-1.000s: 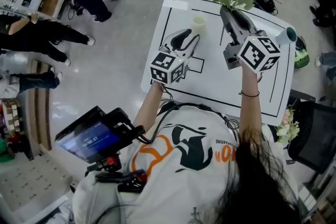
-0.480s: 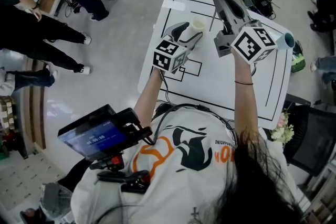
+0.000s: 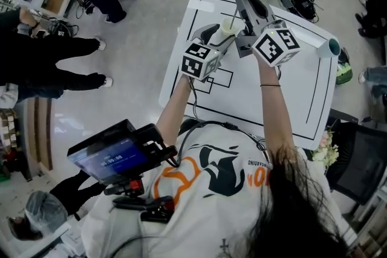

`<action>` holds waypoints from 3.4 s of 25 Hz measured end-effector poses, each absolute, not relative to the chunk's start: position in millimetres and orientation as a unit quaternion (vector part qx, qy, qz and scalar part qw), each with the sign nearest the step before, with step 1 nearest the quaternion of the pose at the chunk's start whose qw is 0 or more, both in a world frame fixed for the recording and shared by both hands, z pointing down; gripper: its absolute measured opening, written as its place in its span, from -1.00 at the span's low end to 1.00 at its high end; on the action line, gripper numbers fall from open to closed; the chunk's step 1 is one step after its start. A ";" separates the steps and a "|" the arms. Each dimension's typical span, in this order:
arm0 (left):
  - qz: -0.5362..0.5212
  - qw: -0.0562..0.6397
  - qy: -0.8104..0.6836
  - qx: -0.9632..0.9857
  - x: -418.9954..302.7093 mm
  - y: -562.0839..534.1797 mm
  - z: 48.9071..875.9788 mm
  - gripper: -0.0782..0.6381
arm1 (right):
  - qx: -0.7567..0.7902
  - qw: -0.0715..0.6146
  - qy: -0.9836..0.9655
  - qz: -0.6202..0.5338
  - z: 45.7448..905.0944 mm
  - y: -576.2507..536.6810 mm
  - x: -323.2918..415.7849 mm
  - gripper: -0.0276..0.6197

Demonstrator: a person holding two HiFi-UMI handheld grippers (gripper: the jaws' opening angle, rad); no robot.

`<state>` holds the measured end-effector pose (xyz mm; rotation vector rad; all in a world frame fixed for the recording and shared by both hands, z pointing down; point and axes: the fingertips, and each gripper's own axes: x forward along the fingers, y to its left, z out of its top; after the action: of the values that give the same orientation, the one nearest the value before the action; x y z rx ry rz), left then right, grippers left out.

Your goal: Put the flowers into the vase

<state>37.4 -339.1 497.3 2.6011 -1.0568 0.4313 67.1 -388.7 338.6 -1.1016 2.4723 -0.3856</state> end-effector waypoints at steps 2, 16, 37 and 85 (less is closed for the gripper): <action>0.153 0.152 -0.368 0.904 37.1 -337.8 499.3 -0.11 | -0.394 0.186 0.889 -0.138 352.3 -386.4 62.8 -0.74; 0.163 0.132 -0.371 0.905 41.0 -337.3 498.1 -0.12 | -0.390 0.084 0.911 -0.108 396.3 -362.0 45.4 -0.64; 0.161 0.138 -0.365 0.907 42.8 -336.7 503.1 -0.12 | -0.406 -0.098 0.905 -0.075 448.8 -334.2 40.1 -0.54; 0.123 0.128 -0.373 0.911 -2.8 -273.1 491.2 -0.28 | -0.492 -0.042 0.845 -0.203 486.7 -280.4 79.0 -0.67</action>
<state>-2.8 -273.1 491.2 2.6490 -1.0854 0.3583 79.0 -280.4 486.7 -1.5896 2.7300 -0.6544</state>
